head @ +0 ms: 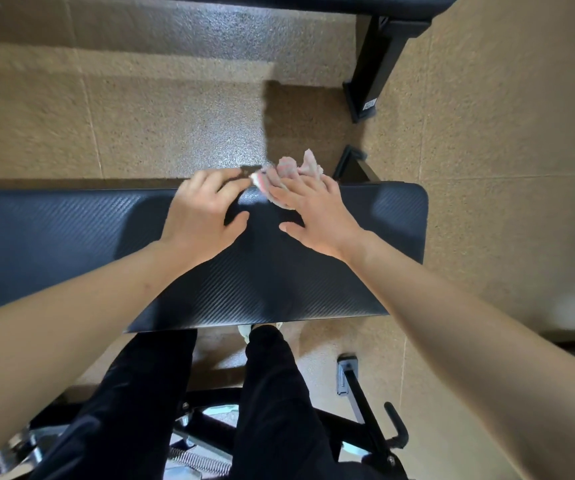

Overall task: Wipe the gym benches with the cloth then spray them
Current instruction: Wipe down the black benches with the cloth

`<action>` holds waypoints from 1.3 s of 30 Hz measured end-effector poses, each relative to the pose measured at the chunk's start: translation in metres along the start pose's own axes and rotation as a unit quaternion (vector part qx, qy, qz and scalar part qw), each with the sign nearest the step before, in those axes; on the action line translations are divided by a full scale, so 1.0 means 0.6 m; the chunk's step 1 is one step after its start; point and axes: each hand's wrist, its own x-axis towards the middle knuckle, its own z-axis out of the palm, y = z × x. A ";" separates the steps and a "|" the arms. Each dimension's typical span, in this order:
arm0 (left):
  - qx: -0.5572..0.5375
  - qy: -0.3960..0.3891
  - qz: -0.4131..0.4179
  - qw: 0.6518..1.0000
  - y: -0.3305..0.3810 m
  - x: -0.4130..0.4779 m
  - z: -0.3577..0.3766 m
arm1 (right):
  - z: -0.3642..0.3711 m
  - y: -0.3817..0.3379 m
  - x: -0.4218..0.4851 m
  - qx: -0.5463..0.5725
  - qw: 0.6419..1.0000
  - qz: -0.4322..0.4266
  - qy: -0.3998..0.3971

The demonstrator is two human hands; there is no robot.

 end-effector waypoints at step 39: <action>0.021 -0.051 -0.141 0.988 -0.286 -0.088 -0.094 | 0.101 -0.288 0.066 -0.062 0.945 0.320 0.031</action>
